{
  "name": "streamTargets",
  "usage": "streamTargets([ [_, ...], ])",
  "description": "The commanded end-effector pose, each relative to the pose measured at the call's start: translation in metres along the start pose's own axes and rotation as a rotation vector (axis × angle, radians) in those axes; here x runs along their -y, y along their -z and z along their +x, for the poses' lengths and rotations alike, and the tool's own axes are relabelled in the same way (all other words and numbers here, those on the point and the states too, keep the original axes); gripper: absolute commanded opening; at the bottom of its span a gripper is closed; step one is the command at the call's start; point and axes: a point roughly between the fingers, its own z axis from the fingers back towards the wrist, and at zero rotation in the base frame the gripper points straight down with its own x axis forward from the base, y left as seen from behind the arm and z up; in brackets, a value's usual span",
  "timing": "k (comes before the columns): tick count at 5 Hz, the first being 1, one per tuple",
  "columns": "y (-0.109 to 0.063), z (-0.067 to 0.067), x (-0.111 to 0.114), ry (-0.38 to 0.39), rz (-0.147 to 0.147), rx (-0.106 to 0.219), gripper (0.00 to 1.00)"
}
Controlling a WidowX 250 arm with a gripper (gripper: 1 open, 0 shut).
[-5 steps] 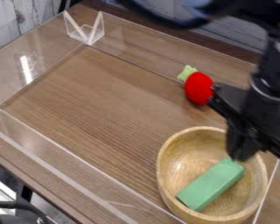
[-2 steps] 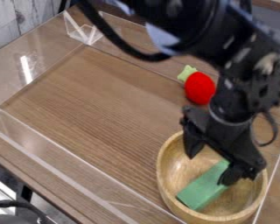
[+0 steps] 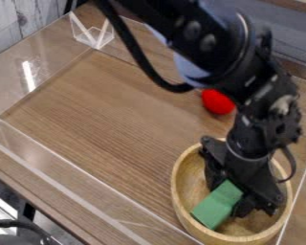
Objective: Remove the green block from the brown bowl and put it on the table
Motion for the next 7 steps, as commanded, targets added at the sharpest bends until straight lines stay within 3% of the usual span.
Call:
streamTargets([
  [1,-0.023,0.012,0.002,-0.011,0.007,0.029,0.00],
  [2,-0.039,0.018,0.002,-0.023,0.020,0.029,0.00],
  [4,-0.075,0.017,0.005,-0.128,0.052,0.079,0.00],
  [5,-0.090,0.019,0.005,-0.175,0.049,0.110,0.00],
  [6,-0.104,0.030,0.006,-0.168,0.034,0.144,0.00],
  [7,-0.102,0.040,-0.005,-0.173,0.031,0.171,0.00],
])
